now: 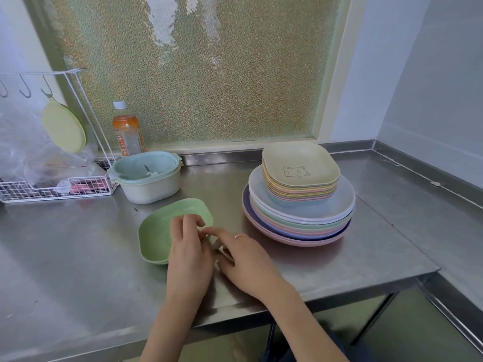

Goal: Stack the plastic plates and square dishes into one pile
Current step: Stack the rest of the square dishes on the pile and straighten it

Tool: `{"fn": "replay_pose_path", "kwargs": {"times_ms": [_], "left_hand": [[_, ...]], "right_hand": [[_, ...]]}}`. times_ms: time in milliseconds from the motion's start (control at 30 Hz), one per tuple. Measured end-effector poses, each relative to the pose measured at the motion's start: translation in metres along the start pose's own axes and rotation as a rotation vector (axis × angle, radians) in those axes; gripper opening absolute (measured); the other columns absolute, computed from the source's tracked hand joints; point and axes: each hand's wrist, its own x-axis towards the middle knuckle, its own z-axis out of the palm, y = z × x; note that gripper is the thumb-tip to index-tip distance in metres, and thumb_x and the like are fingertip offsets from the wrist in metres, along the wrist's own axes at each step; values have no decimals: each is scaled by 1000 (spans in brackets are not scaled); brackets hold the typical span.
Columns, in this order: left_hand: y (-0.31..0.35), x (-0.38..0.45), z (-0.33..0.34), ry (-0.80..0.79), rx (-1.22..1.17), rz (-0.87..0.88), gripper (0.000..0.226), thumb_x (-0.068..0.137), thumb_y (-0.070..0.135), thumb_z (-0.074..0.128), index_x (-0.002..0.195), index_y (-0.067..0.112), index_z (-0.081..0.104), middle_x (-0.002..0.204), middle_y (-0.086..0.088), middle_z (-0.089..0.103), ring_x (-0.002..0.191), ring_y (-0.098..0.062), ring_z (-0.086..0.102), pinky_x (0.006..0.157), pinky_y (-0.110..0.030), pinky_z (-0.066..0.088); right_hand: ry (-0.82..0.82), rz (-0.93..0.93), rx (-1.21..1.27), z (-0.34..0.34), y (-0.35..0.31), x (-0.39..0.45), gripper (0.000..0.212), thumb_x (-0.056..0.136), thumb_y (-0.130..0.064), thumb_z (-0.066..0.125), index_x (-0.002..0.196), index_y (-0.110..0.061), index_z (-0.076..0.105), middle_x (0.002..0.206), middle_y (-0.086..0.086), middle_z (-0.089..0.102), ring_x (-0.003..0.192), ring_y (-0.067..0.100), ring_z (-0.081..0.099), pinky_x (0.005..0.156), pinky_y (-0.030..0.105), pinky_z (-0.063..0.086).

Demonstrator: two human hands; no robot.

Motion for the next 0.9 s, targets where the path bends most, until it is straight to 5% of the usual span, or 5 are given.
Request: {"fn": "replay_pose_path", "kwargs": {"times_ms": [100, 233, 433, 567, 900], "left_hand": [[-2, -3, -5, -82, -10, 33, 39, 70, -5, 60, 90, 22, 40, 94, 7, 39, 78, -4, 48, 70, -35, 46], [-5, -2, -15, 76, 90, 82, 23, 60, 28, 45, 82, 21, 43, 81, 6, 48, 77, -21, 44, 71, -36, 35], [-22, 3, -24, 372, -152, -282, 20, 69, 16, 41, 88, 15, 48, 88, -9, 55, 84, -32, 50, 75, -45, 41], [-19, 2, -28, 510, -239, -322, 20, 75, 16, 38, 93, 21, 43, 93, -11, 52, 82, -31, 48, 73, -41, 38], [-19, 3, -19, 407, -170, -358, 11, 82, 14, 40, 89, 20, 48, 86, -8, 57, 74, -27, 50, 71, -43, 42]], "right_hand": [[77, -29, -155, 7, -2, 3, 31, 82, -29, 49, 112, -36, 46, 104, -2, 55, 99, 22, 48, 75, 34, 37], [121, -3, -260, 13, -6, 8, 26, 80, -39, 52, 103, -29, 55, 129, 1, 45, 116, 25, 36, 84, 38, 29], [151, -161, -218, 23, -23, 10, 19, 85, -9, 49, 94, -17, 64, 89, 5, 64, 94, 27, 51, 75, 35, 32], [282, -114, -61, 4, -19, 8, 25, 80, 5, 52, 95, -10, 65, 89, 10, 64, 91, 28, 56, 69, 35, 48], [805, -87, -143, -117, 22, 6, 20, 76, 16, 54, 86, 1, 64, 91, 17, 64, 89, 30, 54, 80, 21, 33]]}}
